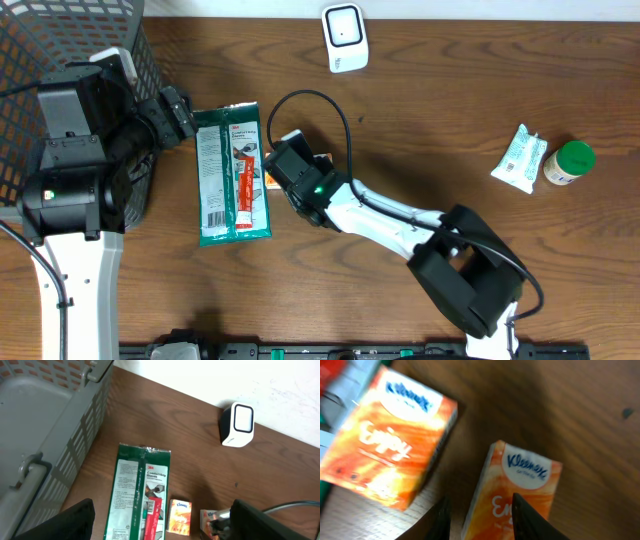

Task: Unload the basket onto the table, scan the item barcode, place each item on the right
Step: 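Lower the right gripper and grasp the right Kleenex pack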

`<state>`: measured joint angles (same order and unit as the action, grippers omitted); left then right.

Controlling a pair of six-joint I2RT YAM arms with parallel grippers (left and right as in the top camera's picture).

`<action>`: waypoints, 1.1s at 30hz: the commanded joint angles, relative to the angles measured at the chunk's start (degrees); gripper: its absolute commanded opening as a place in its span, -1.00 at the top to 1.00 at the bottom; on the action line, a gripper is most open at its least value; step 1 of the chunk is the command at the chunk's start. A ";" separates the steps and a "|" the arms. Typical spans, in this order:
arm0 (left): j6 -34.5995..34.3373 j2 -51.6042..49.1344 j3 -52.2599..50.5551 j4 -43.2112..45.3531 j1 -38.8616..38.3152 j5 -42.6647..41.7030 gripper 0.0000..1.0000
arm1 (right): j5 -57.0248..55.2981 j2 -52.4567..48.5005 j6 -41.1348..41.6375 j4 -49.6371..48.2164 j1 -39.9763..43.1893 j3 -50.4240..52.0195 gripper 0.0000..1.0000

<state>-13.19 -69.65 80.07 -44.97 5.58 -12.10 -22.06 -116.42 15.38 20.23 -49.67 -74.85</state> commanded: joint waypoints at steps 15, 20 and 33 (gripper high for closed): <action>0.70 0.04 0.31 -0.02 0.28 -0.35 -0.74 | -5.07 -1.66 -0.15 2.25 0.44 -0.35 0.31; 0.70 0.04 0.31 -0.02 0.28 -0.35 -0.74 | -6.10 -1.66 -3.91 5.84 0.46 -0.35 0.31; 0.70 0.04 0.31 -0.02 0.28 -0.35 -0.74 | -11.47 6.56 -8.63 7.48 0.46 -0.42 0.09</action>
<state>-13.19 -69.65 80.07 -44.99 5.58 -12.12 -31.53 -115.37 9.08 27.75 -49.63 -74.94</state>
